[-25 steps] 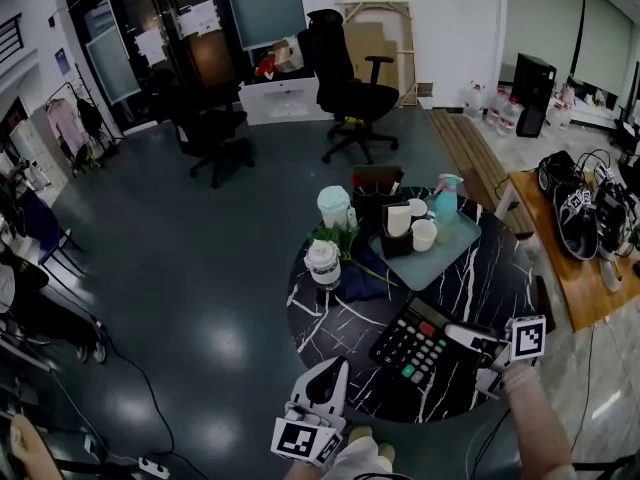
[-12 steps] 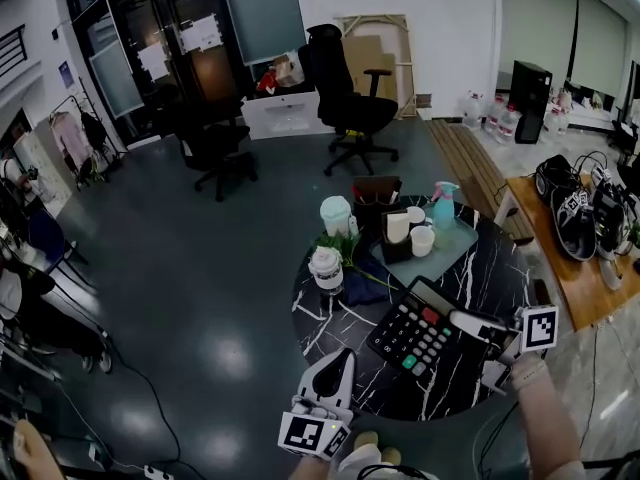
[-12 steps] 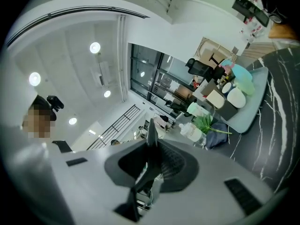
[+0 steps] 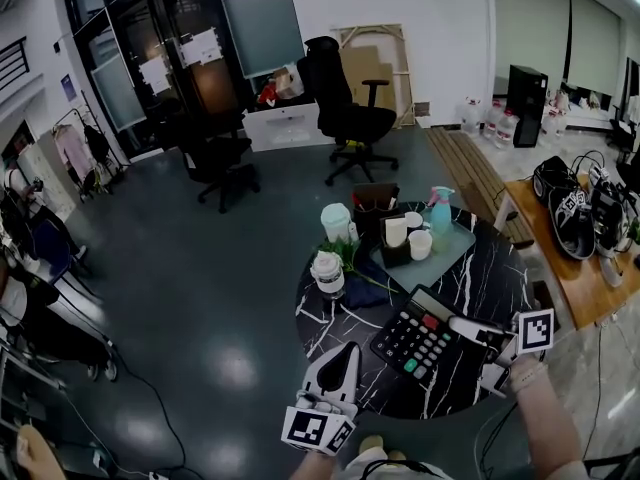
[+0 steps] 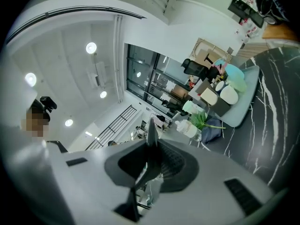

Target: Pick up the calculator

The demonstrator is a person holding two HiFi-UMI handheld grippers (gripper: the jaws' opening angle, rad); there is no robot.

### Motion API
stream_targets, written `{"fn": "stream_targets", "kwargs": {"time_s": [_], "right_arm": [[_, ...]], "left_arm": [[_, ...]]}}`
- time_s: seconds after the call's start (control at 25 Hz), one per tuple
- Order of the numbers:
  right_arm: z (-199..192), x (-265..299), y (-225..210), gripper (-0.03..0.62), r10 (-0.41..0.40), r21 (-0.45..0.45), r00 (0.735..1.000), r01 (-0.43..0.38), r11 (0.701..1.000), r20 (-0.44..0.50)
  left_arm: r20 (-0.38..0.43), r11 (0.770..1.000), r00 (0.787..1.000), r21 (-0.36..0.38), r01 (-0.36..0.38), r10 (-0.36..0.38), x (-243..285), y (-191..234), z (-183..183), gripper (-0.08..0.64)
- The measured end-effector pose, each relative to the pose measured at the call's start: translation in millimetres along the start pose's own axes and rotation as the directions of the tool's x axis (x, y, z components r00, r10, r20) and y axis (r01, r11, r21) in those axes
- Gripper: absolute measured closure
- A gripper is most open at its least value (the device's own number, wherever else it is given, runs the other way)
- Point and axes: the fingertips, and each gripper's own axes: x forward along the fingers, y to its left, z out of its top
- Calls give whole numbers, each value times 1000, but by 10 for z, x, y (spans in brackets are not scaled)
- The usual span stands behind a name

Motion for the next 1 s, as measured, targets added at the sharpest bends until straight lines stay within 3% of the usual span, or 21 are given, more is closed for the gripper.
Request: {"fn": "stream_targets", "kwargs": {"time_s": [0.32, 1.0], "right_arm": [[-102, -85, -223, 535, -43, 43, 999, 43, 998, 8], [-88, 12, -5, 537, -13, 14, 1000, 13, 1000, 7]], "left_arm": [[15, 1000, 1000, -9, 5, -5, -18, -22, 82, 552], [-13, 1000, 1000, -14, 5, -5, -87, -73, -26, 552]]}}
